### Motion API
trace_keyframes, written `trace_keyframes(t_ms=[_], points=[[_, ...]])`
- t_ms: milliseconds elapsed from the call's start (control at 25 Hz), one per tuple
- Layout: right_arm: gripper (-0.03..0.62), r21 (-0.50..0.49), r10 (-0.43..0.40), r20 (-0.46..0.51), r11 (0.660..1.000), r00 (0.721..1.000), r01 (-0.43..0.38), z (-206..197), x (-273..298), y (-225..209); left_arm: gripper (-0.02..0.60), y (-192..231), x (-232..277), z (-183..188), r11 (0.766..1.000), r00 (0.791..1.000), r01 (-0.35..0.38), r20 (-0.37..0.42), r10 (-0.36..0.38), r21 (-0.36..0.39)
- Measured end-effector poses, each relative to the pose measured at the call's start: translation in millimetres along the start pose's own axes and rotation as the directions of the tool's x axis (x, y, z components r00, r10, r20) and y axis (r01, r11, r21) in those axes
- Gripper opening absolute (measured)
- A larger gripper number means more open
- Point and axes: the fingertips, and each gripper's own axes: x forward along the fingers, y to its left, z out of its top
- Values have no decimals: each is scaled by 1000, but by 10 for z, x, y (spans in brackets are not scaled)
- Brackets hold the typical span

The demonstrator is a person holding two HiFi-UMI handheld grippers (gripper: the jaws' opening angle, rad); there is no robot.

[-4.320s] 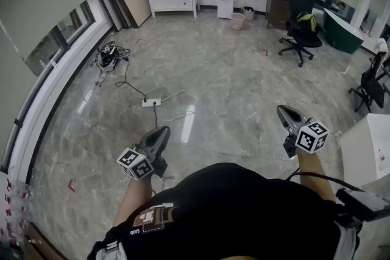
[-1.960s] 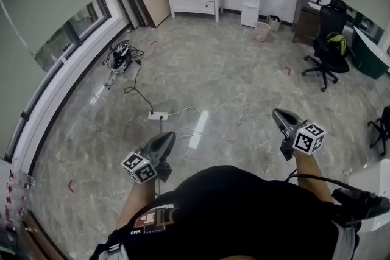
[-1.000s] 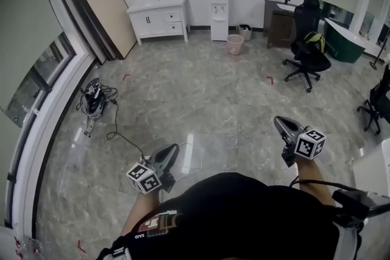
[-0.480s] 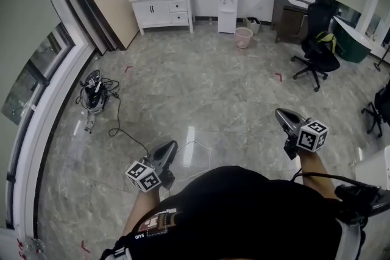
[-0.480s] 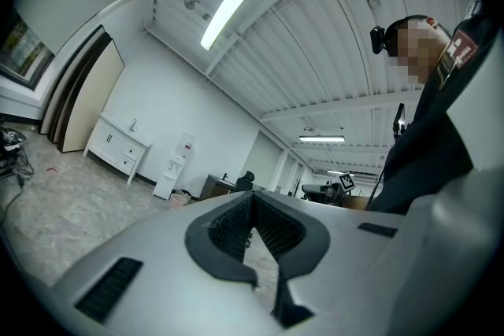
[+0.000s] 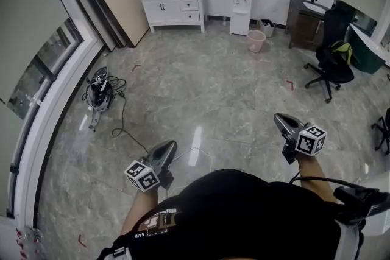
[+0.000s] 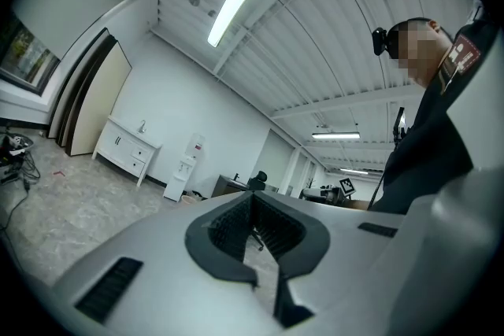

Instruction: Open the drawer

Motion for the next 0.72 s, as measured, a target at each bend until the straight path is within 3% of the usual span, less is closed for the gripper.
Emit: trace_keyframes(t_ms=[200,320,440,600,720], points=[[0,-3,52,-3,999,999,-52,451,227,-840,0,67,753,89,997,996,-74,54,74,-9],[1,-54,98,-14,994,995,-99,779,328,-1226,0,37,1246,142,996,994,-90,70,89,6],[1,-46,114,-5,992,993,-114,1009,385,-1675,0,31,1811,198,997,990,-77,113,79,-25],[0,-10,110,-8,994,994,-110,1082,403,-2174,0,-122,2436,89,999,998,-41,45,41,19],[2,14,103,-4,995,995,-103,1067,451,-2394,0,-15,2582,55,998,998,-53,17,53,19]])
